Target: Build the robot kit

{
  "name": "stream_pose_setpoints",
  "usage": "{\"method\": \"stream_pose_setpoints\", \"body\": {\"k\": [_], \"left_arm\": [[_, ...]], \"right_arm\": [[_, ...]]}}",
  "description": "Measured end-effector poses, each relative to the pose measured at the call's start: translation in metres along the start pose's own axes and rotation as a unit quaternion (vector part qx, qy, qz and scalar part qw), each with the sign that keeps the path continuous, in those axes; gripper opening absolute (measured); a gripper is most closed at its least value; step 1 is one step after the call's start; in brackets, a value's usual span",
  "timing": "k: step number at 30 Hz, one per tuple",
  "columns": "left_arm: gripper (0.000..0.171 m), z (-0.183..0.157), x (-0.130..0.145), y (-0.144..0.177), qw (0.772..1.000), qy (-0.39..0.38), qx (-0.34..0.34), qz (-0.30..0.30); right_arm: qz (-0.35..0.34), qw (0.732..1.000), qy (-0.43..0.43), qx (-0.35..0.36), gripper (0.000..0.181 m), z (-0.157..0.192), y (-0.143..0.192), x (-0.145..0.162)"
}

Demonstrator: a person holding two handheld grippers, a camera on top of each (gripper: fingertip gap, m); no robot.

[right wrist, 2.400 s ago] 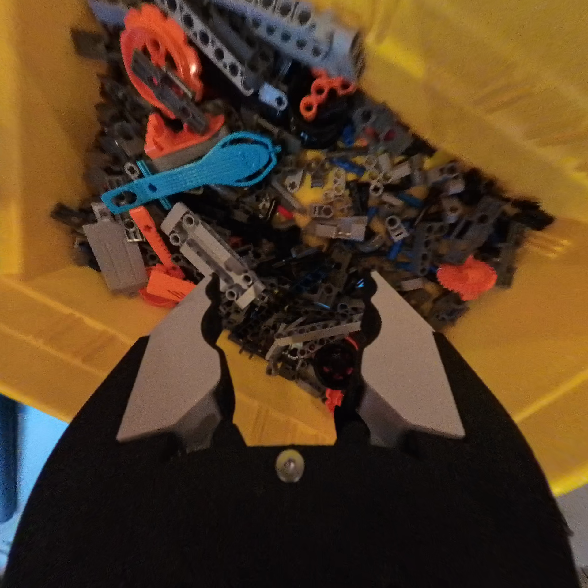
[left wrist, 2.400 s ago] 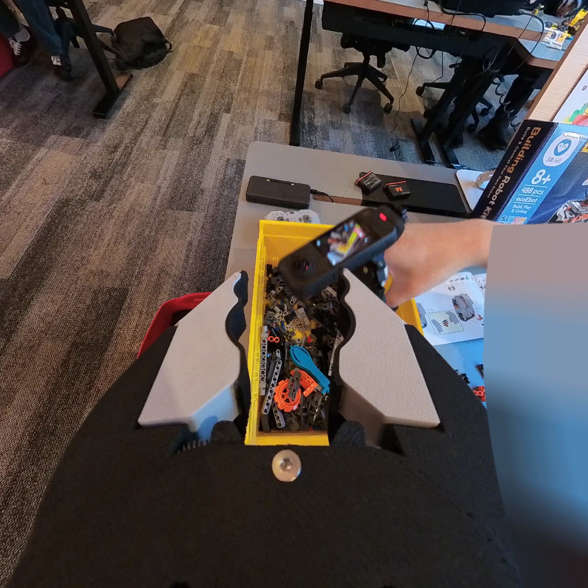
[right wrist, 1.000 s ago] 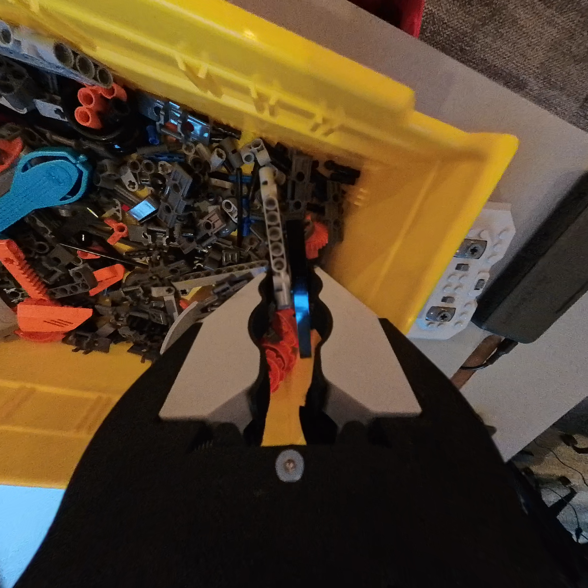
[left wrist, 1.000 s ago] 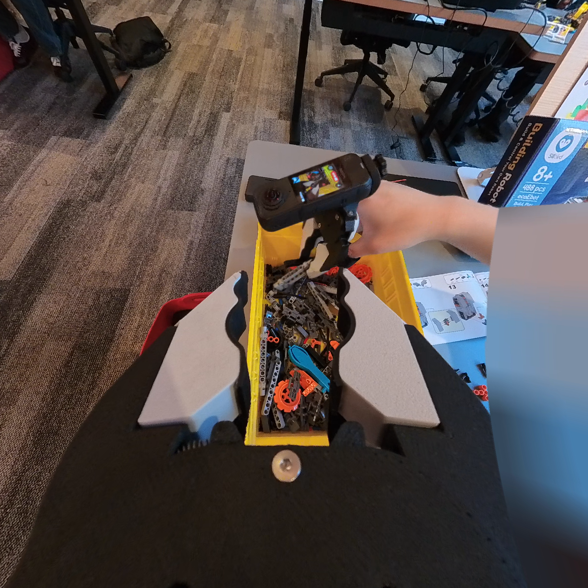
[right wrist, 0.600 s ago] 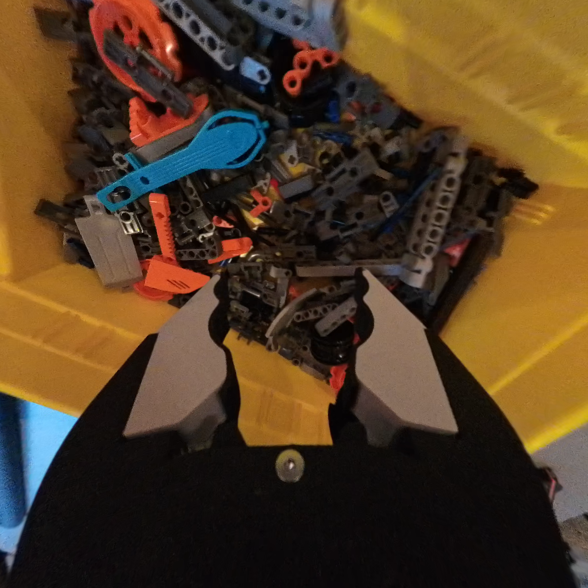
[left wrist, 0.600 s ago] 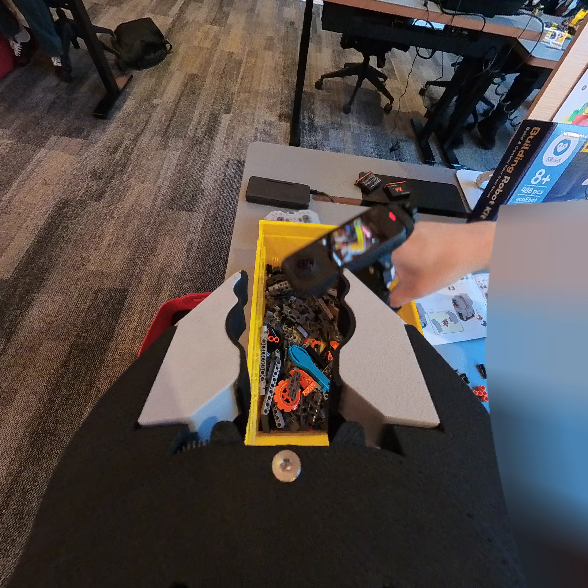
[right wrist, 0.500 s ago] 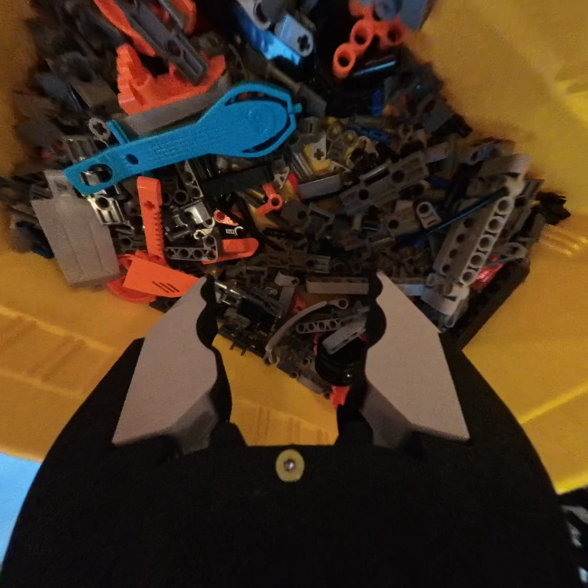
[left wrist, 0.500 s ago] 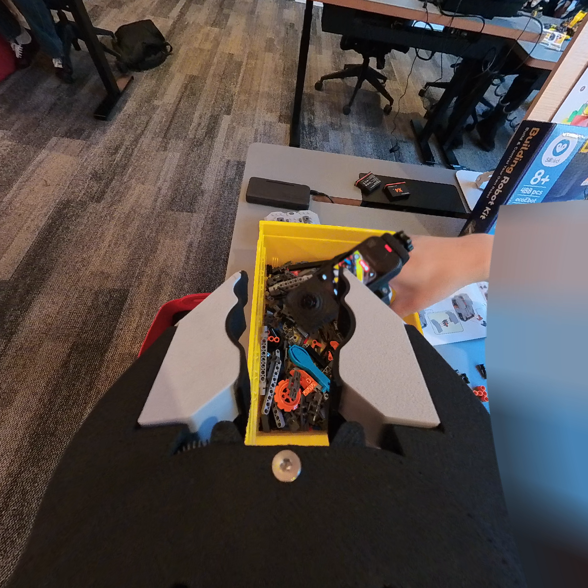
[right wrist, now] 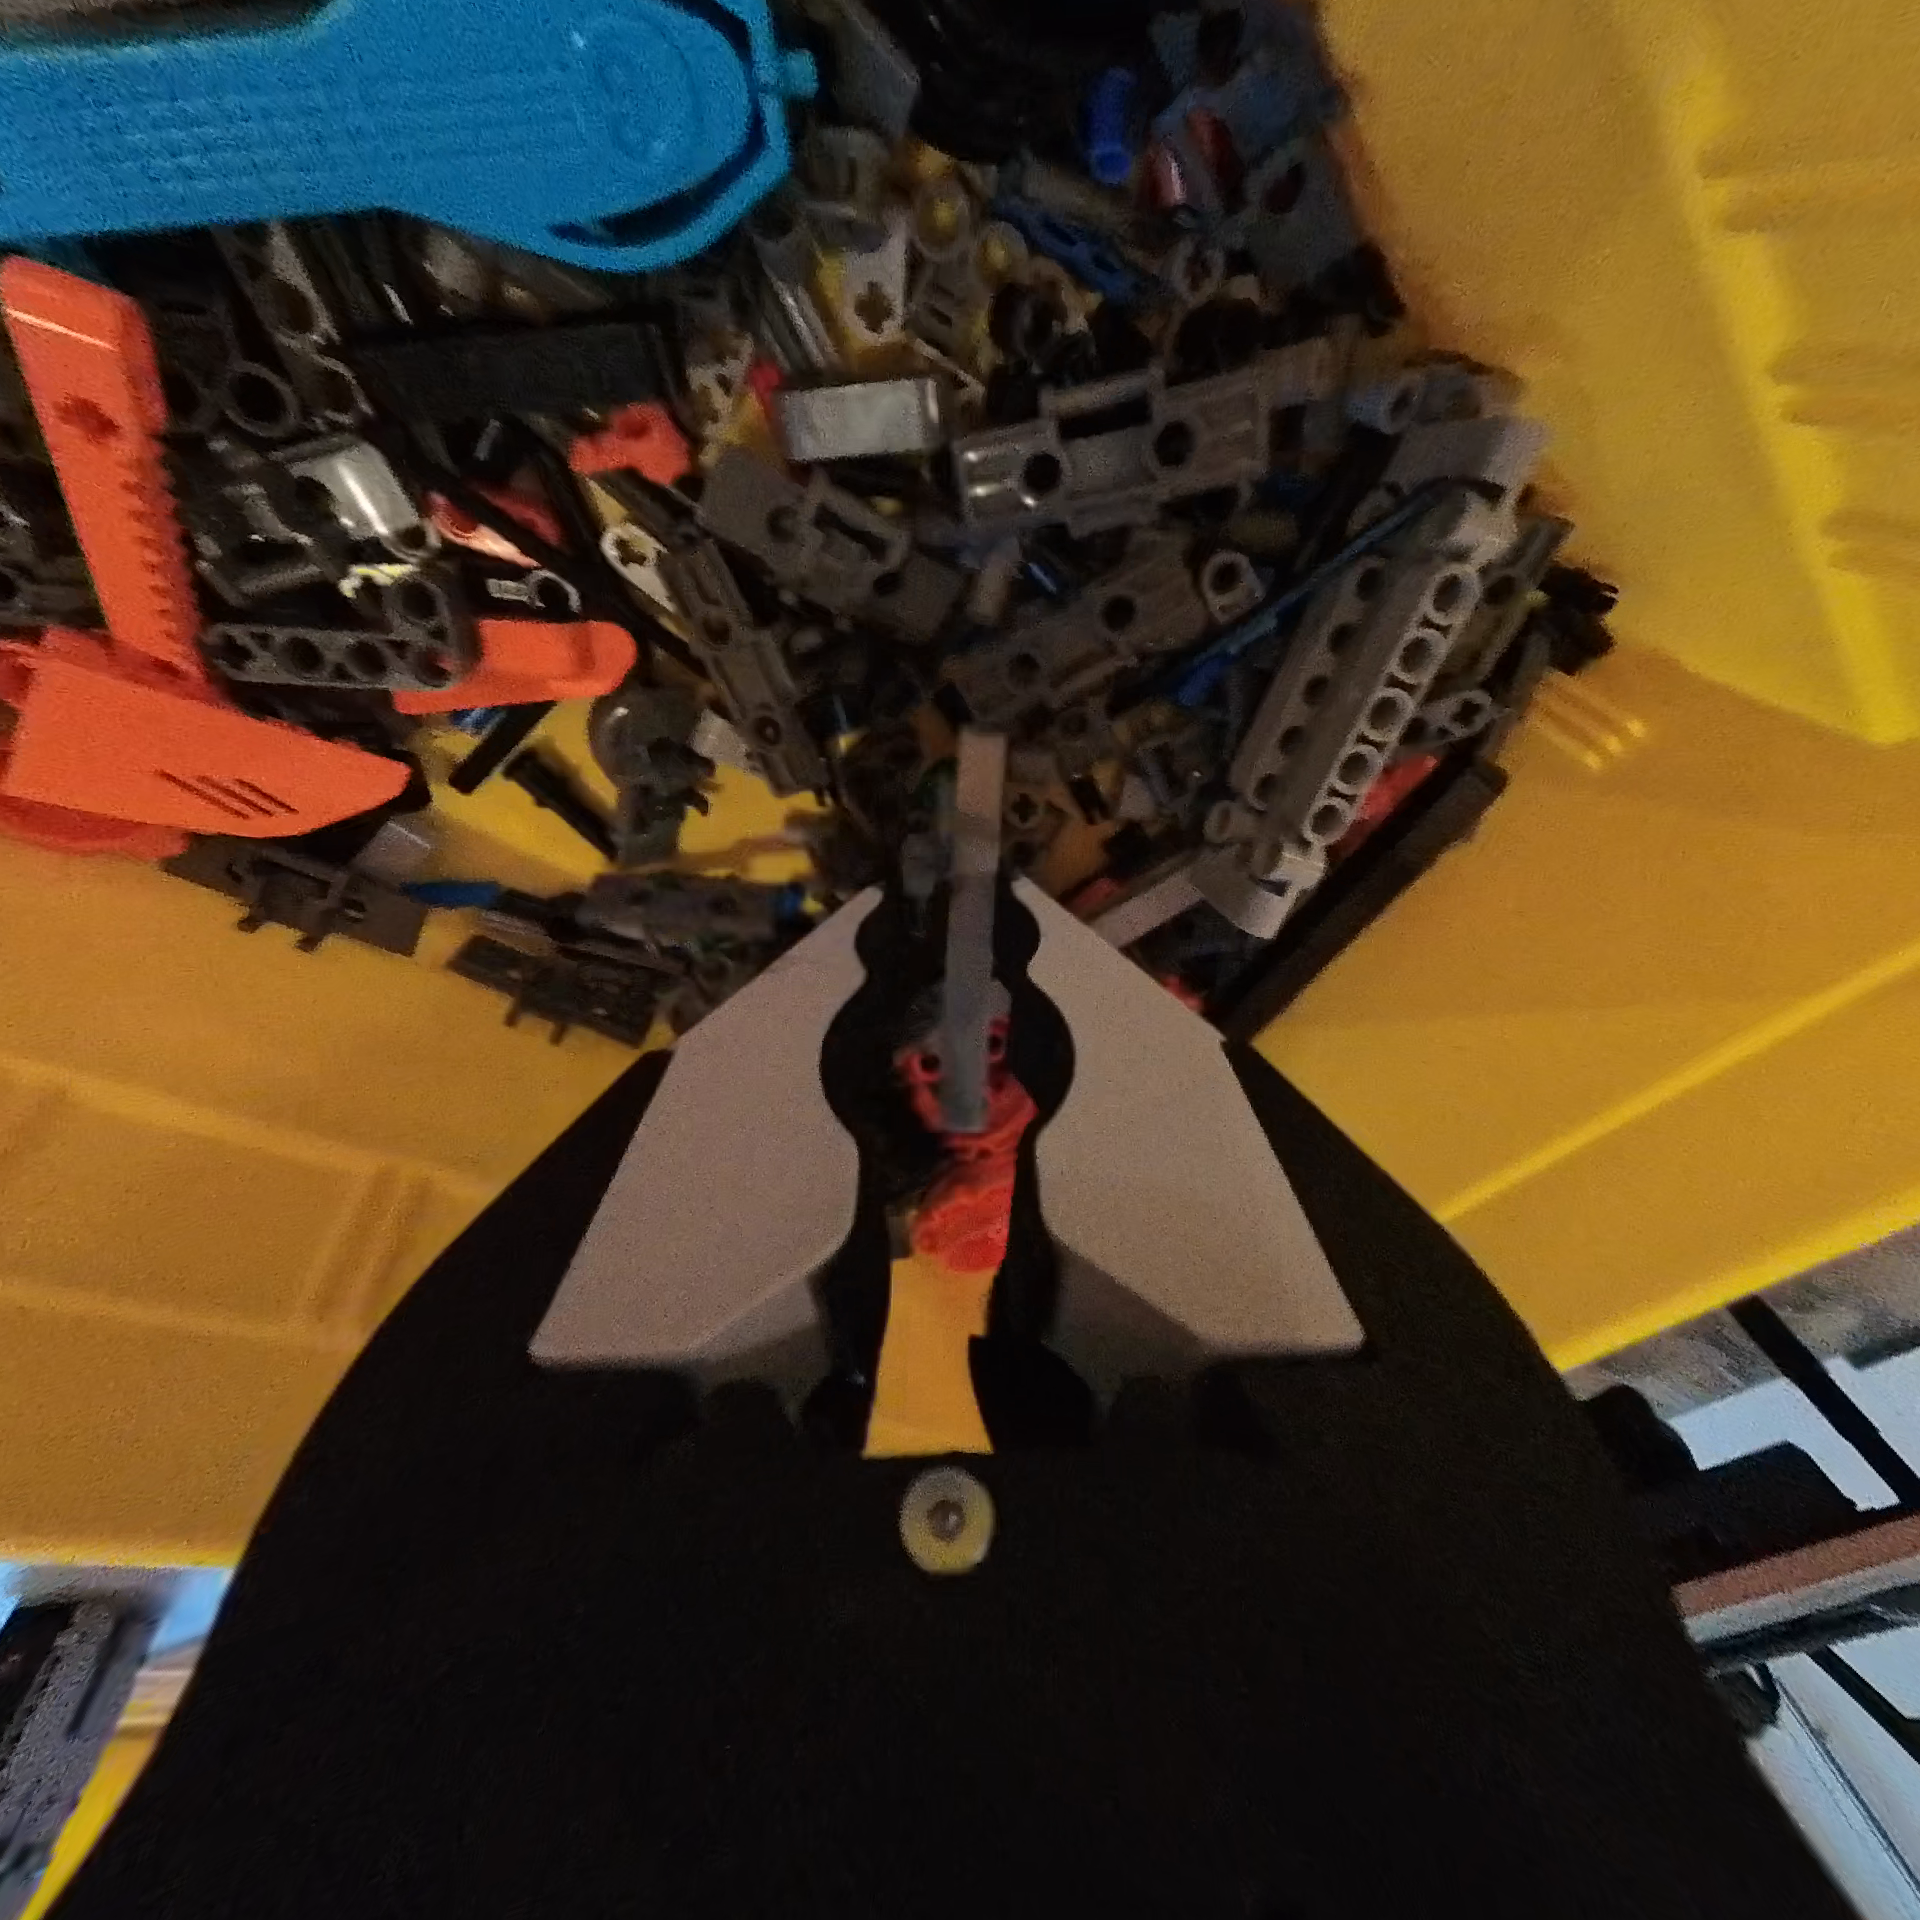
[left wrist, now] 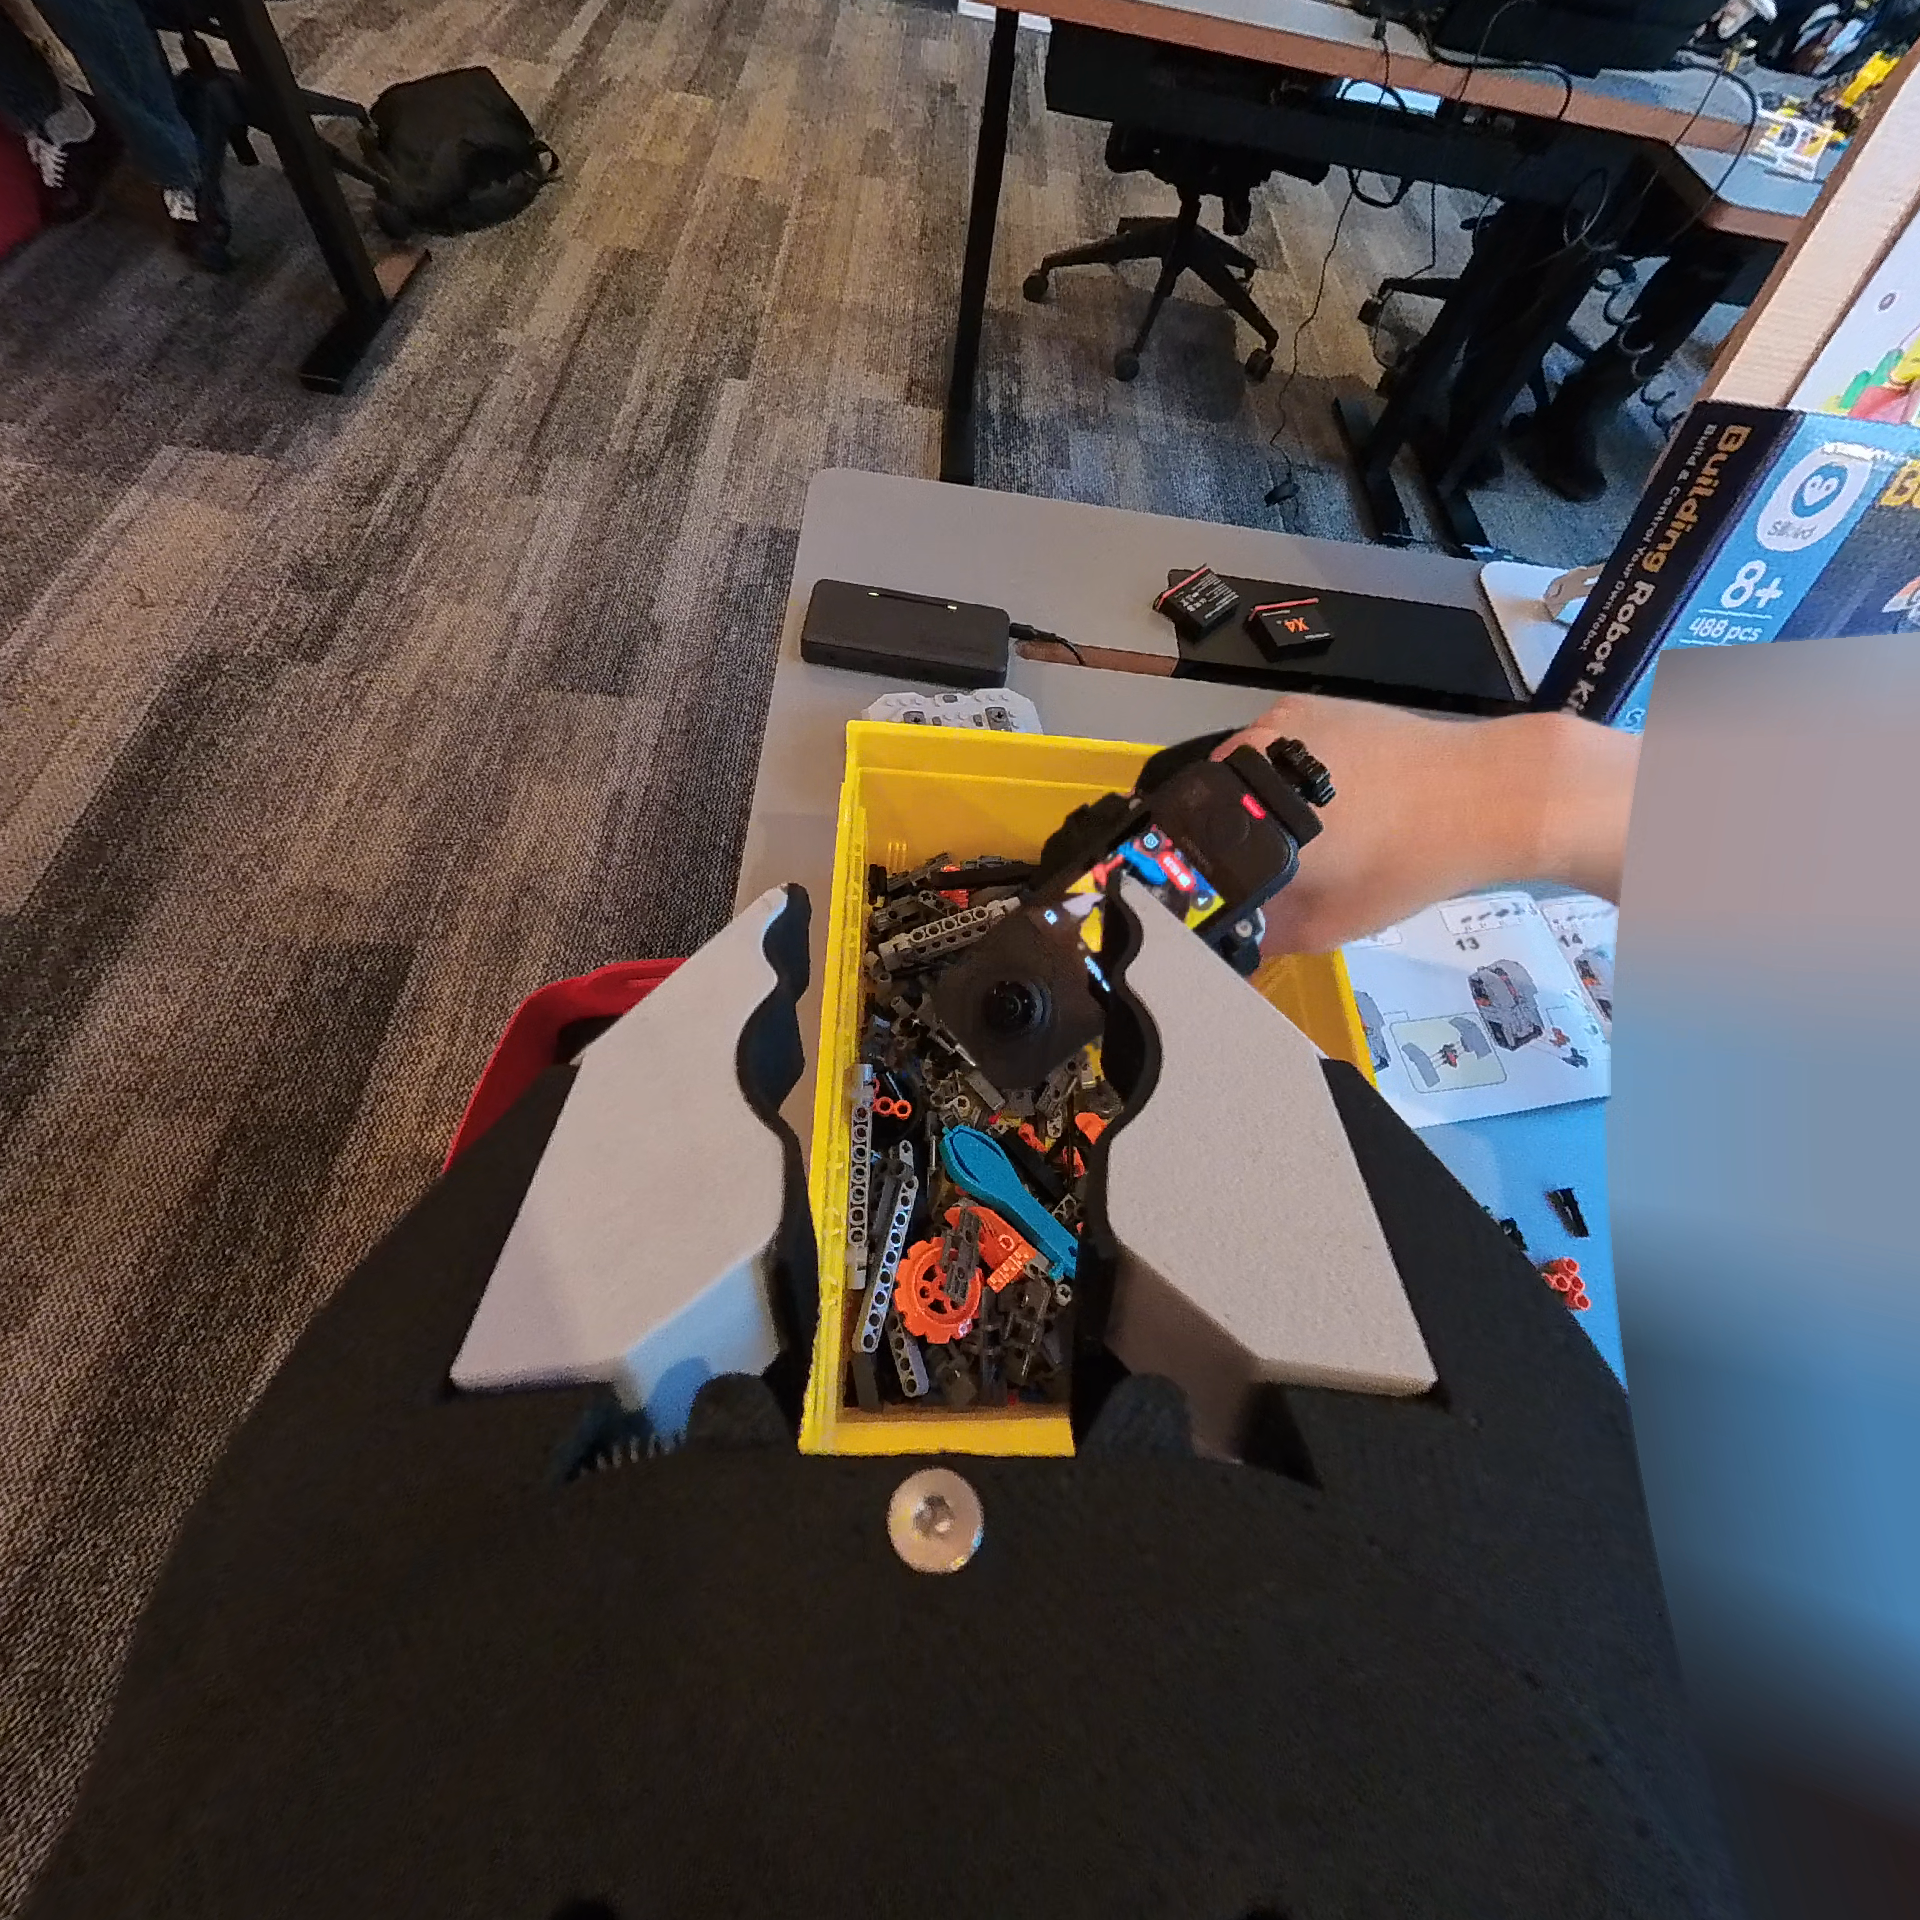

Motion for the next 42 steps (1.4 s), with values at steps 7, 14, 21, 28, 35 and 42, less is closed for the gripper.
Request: {"method": "stream_pose_setpoints", "body": {"k": [7,14,21,28,35,42], "left_arm": [[0.054,-0.002,-0.001,-0.002,1.000,-0.005,-0.002,0.004],[0.054,-0.003,0.000,-0.004,1.000,-0.006,-0.002,0.008],[0.054,-0.003,-0.001,-0.003,1.000,-0.006,-0.002,0.007],[0.054,-0.003,-0.001,-0.004,1.000,-0.007,-0.003,0.008],[0.053,-0.004,-0.001,-0.004,1.000,-0.009,-0.002,0.008],[0.054,-0.004,0.000,-0.004,1.000,-0.008,-0.002,0.009]], "right_arm": [[-0.025,0.998,-0.058,0.019,0.014,-0.033,0.008,0.008],[-0.048,0.989,-0.141,0.007,0.066,-0.046,0.030,0.015],[-0.015,0.987,-0.071,-0.143,0.093,0.022,0.025,0.016],[0.080,0.996,-0.040,-0.015,0.052,0.015,-0.005,0.015],[0.045,0.996,-0.075,0.000,0.029,-0.017,0.012,0.015],[0.036,0.992,-0.121,0.000,0.030,-0.047,0.015,0.024]]}}
Point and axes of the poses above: each gripper's, where its closed fingertips meet, y back along the fingers, x out of its underside, z = x × y across the jaws, the point moved 5 cm from there along y, back along the fingers, and after that the axes turned 5 degrees about z, right-handed, at the moved point
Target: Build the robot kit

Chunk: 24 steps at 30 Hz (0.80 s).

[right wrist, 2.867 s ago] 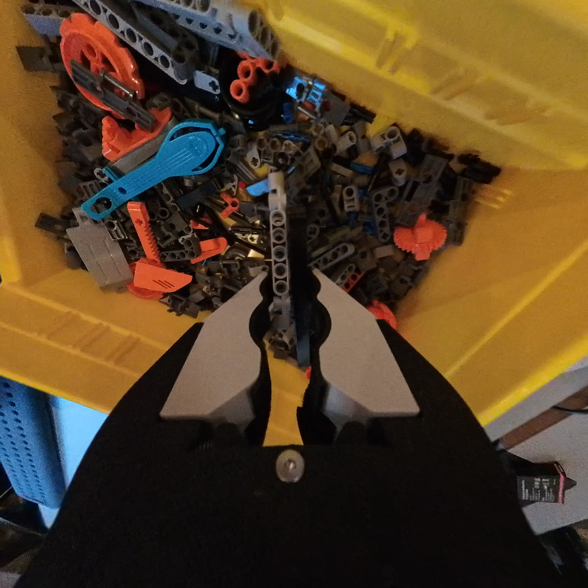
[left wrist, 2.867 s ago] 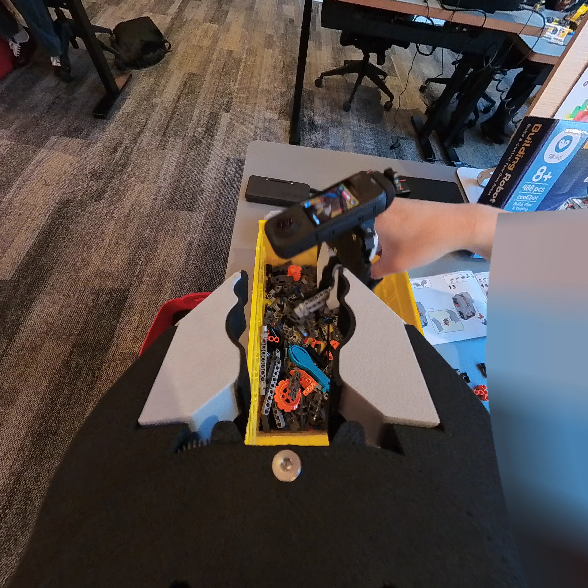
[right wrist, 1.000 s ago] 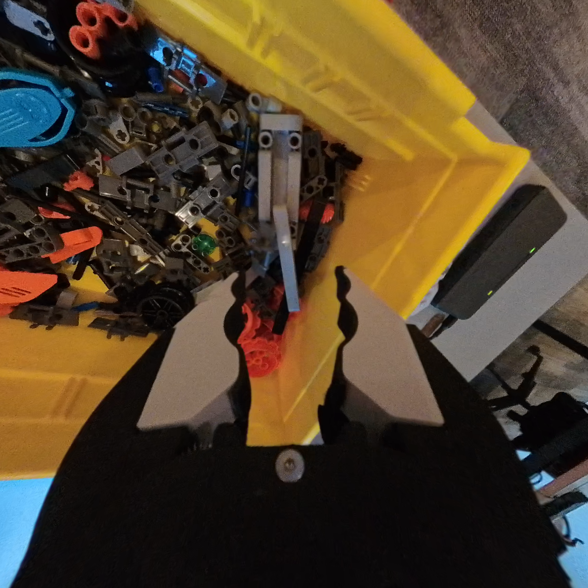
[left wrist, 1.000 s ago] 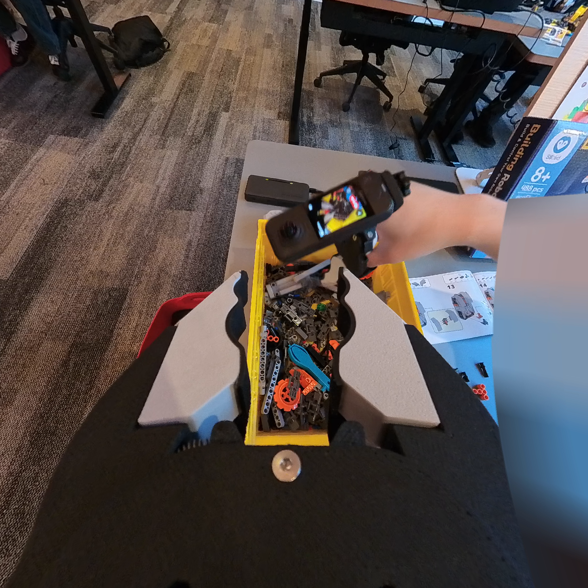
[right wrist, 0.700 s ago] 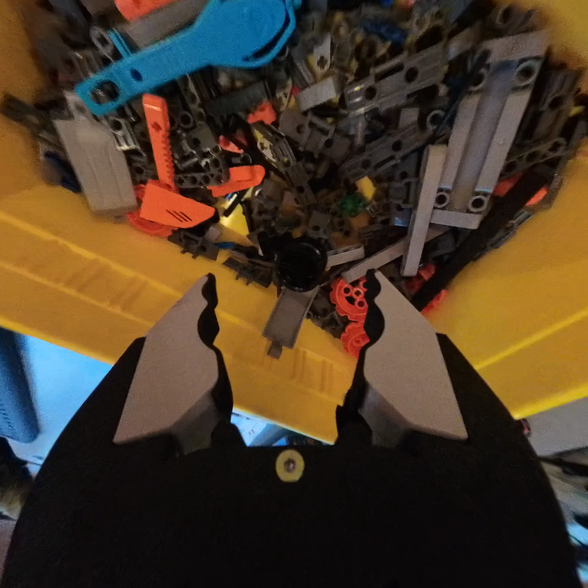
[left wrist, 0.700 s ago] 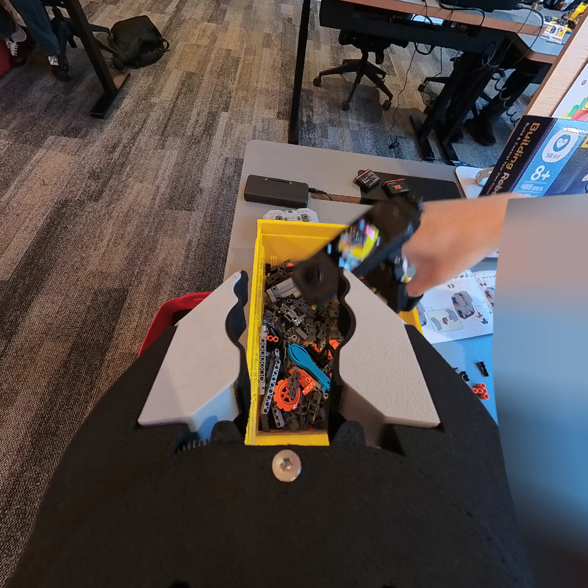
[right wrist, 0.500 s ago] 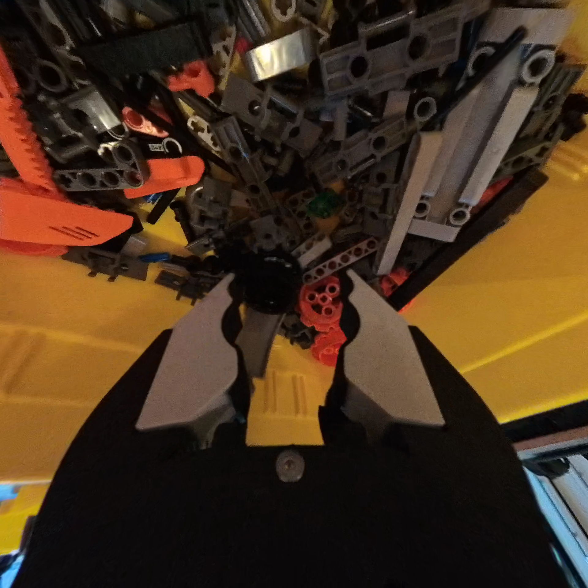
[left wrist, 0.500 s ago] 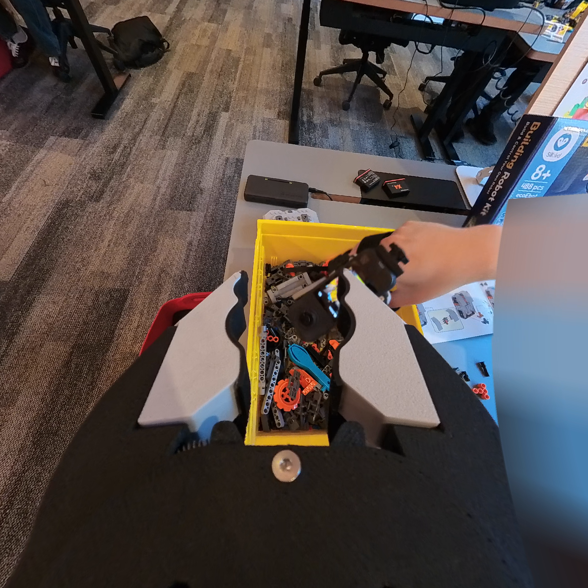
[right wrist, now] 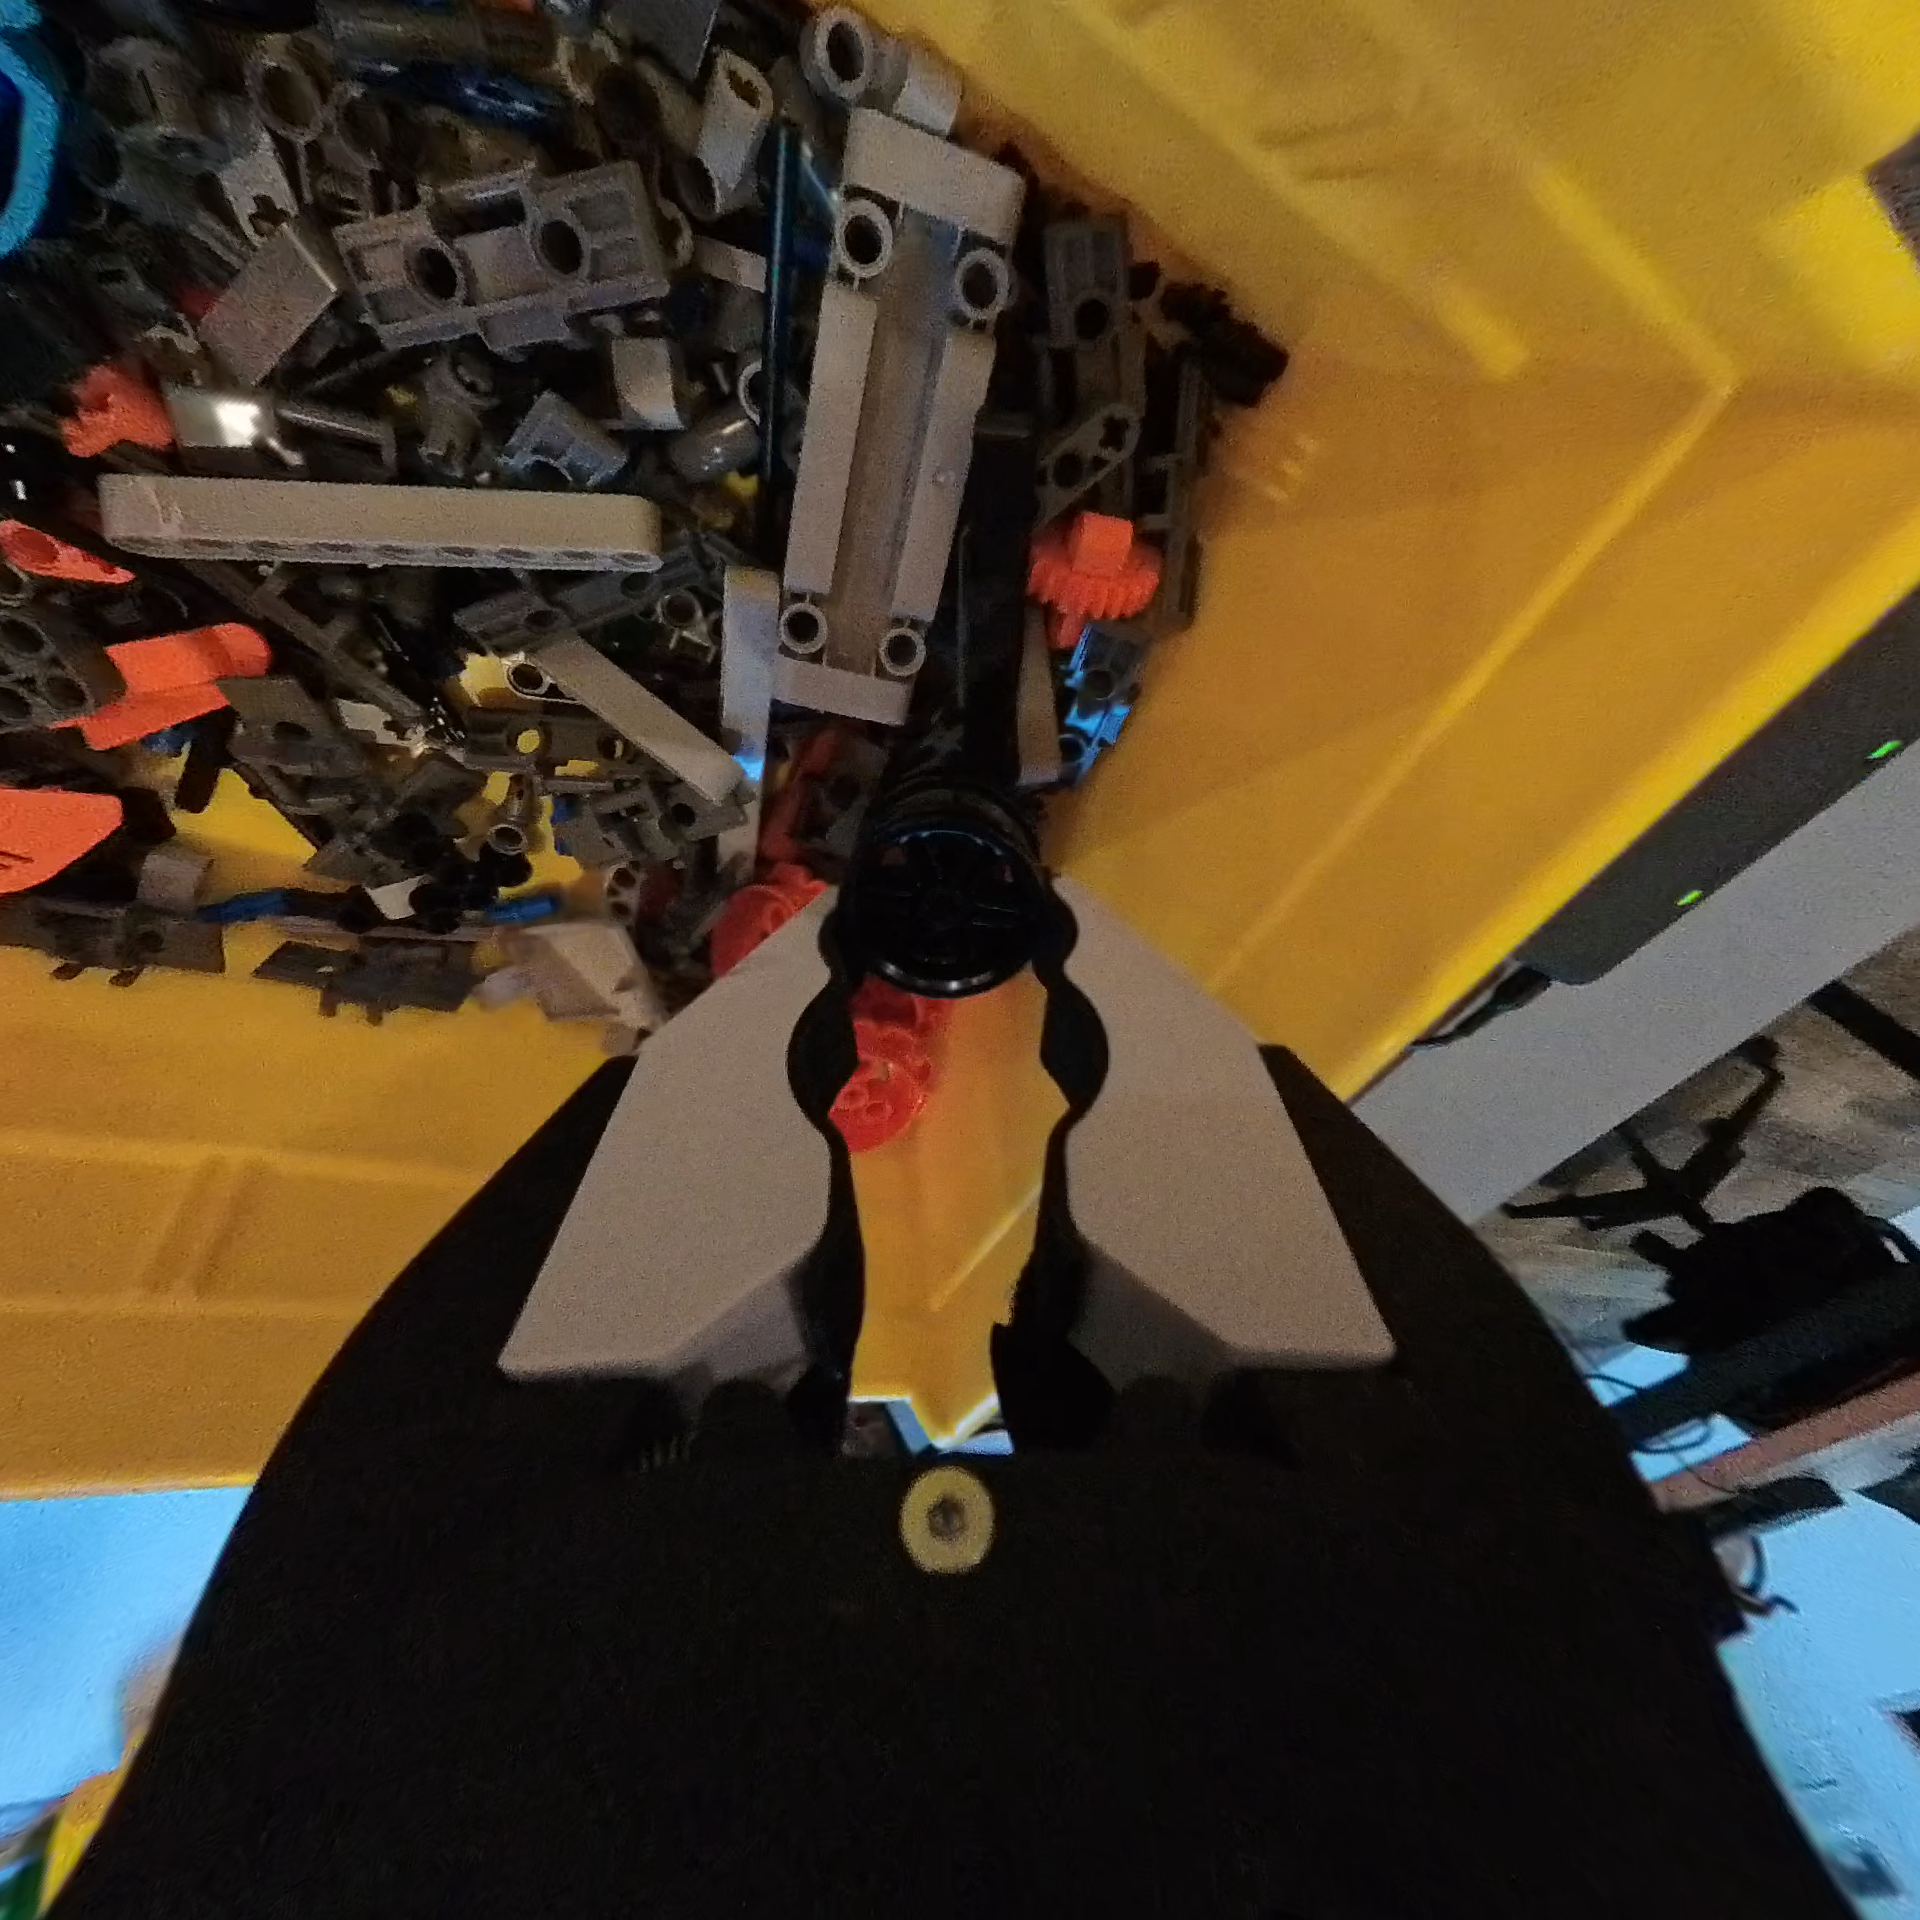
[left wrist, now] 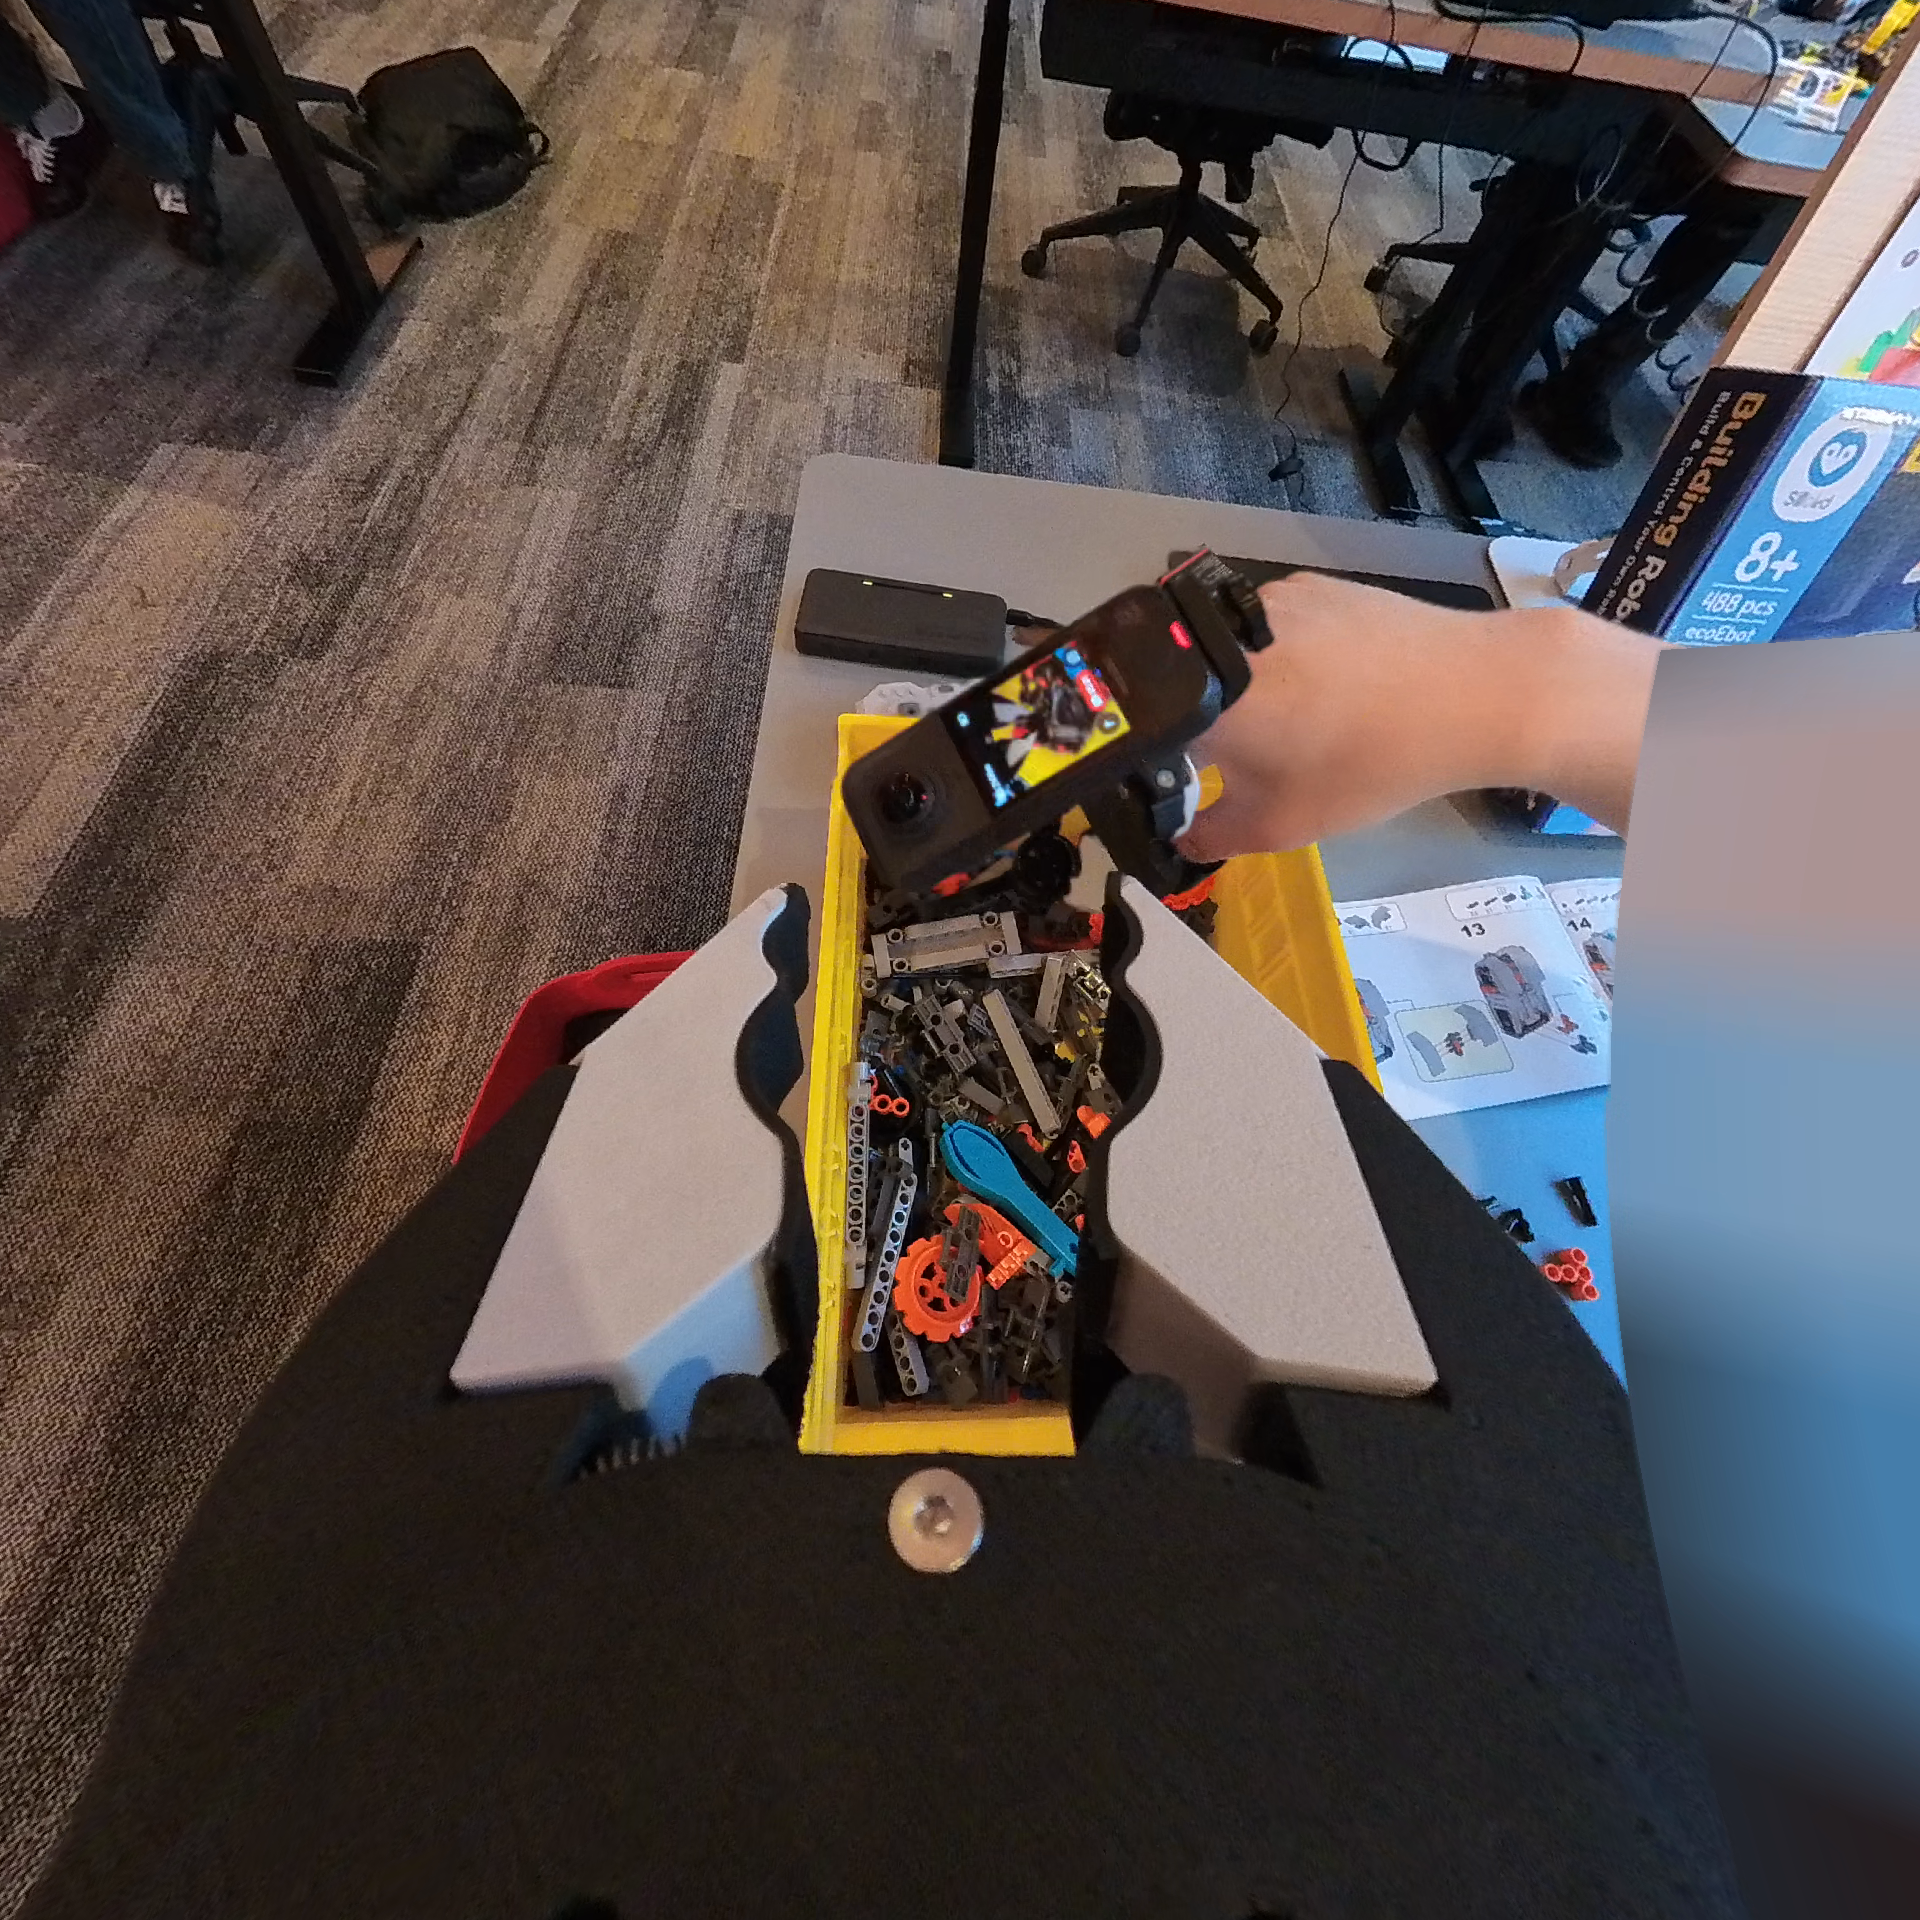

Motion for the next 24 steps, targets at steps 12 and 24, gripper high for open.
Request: {"method": "stream_pose_setpoints", "body": {"k": [12,24], "left_arm": [[0.054,0.001,0.001,0.002,1.000,0.002,0.003,-0.003],[0.054,0.001,0.001,0.001,1.000,0.001,0.004,-0.002]], "right_arm": [[-0.132,0.986,0.098,-0.019,0.086,0.076,0.021,-0.031],[0.033,0.995,0.087,-0.044,0.026,0.071,-0.020,0.013]]}}
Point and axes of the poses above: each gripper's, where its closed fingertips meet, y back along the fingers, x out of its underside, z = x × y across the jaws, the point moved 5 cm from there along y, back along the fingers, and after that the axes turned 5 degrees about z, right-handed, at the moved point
